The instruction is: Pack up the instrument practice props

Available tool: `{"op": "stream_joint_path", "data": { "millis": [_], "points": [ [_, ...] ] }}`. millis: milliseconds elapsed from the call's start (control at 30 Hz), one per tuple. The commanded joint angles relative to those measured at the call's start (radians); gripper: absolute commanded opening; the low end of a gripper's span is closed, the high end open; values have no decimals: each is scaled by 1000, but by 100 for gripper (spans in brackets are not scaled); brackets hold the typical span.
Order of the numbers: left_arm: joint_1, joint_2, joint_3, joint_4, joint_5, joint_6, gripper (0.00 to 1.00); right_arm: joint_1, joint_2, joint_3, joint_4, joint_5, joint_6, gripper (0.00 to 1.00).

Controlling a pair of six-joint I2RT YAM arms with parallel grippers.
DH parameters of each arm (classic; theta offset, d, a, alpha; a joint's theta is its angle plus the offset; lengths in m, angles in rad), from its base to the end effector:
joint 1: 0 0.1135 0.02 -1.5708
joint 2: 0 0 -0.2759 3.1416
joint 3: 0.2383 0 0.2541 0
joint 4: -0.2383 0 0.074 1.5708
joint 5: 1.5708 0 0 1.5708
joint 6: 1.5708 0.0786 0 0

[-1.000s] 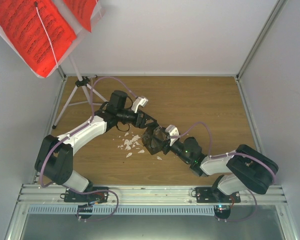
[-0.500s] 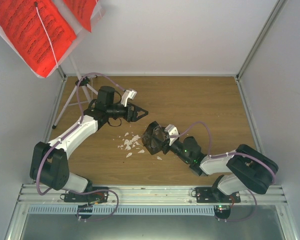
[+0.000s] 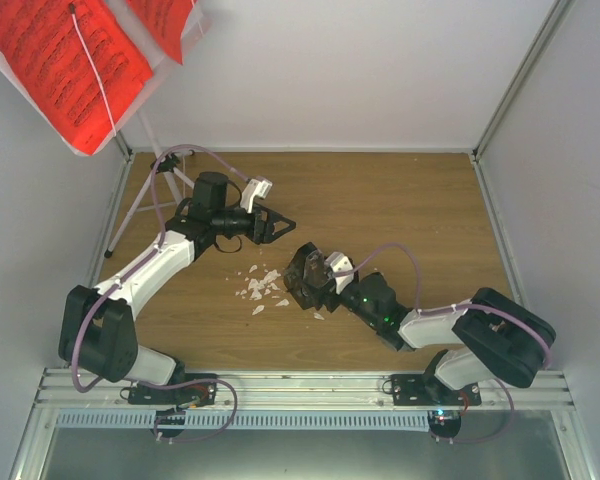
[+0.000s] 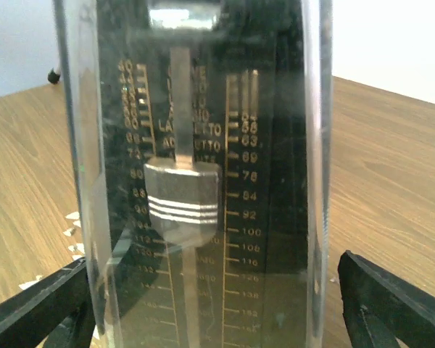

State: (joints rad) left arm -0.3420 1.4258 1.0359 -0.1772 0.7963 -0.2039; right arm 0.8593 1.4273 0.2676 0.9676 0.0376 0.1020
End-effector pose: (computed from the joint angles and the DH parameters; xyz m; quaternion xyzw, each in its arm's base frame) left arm 0.3016 -0.1670 0.2789 0.2418 0.7933 -0.4469 0.3354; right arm 0.1876 0.2131 0.1551 -0.2741 0.7213 0.2812 0.5706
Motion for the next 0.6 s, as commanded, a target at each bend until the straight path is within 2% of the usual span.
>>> {"op": "stream_joint_path", "data": {
  "millis": [0, 67, 100, 133, 567],
  "points": [
    [8, -31, -11, 13, 2, 26, 77, 9, -7, 16, -20, 40, -19, 91],
    [8, -33, -11, 12, -1, 27, 80, 9, -19, 16, -35, 51, -25, 93],
    [9, -33, -11, 11, -4, 29, 81, 9, -25, 15, -46, 60, -27, 99],
    [8, -35, -10, 9, -7, 29, 82, 9, -33, 15, -55, 68, -28, 99],
    [8, -52, -17, 1, -56, 46, 90, 9, -177, -20, -154, 92, -19, 100]
  ]
}}
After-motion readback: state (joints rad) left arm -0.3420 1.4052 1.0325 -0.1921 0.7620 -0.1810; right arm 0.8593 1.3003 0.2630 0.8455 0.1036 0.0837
